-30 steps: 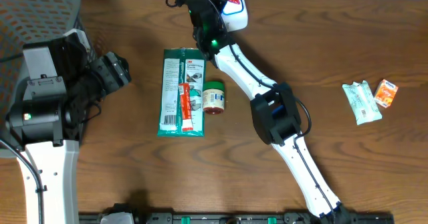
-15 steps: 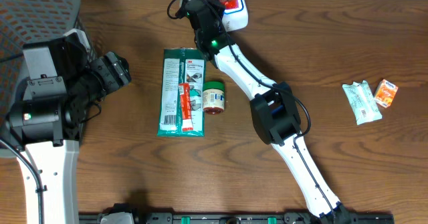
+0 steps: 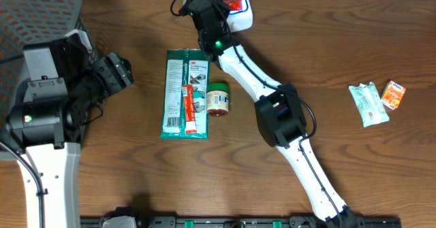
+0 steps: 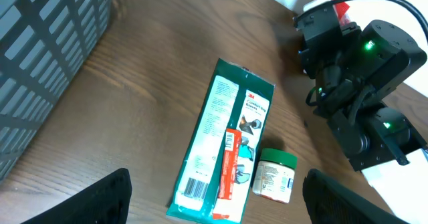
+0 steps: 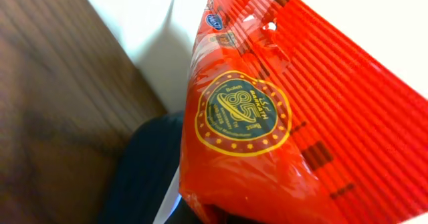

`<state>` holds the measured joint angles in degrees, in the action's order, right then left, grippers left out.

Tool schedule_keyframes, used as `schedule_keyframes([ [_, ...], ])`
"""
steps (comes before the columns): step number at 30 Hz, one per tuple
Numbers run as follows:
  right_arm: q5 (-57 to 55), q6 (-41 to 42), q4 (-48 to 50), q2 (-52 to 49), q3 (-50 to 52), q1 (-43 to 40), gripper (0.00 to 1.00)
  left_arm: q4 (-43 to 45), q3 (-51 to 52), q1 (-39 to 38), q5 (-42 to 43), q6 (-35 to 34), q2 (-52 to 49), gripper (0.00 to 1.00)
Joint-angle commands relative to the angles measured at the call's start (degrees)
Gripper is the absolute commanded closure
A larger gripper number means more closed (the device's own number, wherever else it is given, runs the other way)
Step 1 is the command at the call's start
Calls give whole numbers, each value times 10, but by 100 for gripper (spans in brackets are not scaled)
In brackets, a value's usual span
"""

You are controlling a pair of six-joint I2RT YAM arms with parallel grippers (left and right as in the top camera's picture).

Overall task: Scan the item barcode
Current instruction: 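Hold the Hacks bag against the white scanner with the right gripper, then carry the Hacks bag right and lower it beside the wet wipes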

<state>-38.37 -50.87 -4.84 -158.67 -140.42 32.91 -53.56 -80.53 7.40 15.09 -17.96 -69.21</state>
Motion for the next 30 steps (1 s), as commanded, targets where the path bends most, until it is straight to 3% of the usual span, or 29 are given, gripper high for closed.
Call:
schedule_keyframes([
  [1,-26,66,29,-12,-8,3,99,0,-2,3,2,3,0,18],
  [6,-99,64,96,-3,-8,3,99,0,-2,3,2,3,0,18],
  [13,-101,83,34,67,-8,5,99,0,-2,3,2,3,0,18],
  [21,-76,318,-272,258,-8,3,99,0,-2,3,2,3,0,18],
  [23,-5,396,-418,328,-8,-7,99,0,-2,3,2,3,0,18],
  [26,103,449,-560,391,-8,-28,99,0,-2,3,2,3,0,18],
  [30,282,466,-733,466,-8,-97,99,0,-2,3,2,3,0,18],
])
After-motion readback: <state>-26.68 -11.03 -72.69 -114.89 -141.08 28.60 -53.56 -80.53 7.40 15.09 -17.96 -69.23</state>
